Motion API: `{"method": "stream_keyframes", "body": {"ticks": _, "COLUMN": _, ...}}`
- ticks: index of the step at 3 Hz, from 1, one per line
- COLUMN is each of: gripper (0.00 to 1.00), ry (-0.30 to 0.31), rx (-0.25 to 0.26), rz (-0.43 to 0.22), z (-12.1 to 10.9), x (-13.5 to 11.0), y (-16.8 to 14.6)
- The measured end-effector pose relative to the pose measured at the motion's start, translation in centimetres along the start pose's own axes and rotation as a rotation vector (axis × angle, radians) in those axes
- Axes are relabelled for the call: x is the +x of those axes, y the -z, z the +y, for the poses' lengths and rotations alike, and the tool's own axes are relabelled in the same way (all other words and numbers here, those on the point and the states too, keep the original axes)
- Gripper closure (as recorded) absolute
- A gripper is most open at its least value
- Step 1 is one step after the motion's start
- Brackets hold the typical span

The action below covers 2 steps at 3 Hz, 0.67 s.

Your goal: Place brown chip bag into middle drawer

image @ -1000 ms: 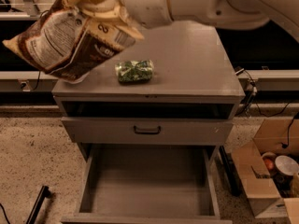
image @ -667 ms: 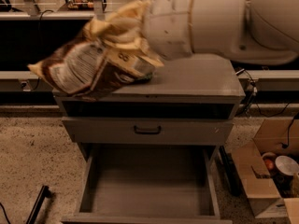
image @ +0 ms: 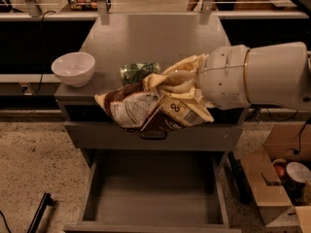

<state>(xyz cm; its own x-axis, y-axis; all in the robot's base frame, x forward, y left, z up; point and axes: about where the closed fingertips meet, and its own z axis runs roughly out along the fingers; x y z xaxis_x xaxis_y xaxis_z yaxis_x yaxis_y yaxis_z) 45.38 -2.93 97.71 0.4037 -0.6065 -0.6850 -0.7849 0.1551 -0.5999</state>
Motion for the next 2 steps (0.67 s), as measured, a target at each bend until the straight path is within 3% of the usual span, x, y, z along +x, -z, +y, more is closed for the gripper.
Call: {"method": "stream_keyframes", "body": {"ticks": 2, "gripper": 1.0, "ry": -0.012, "rx": -0.008, "rz": 0.005, "z": 0.09, "x": 0.35, "y": -0.17}}
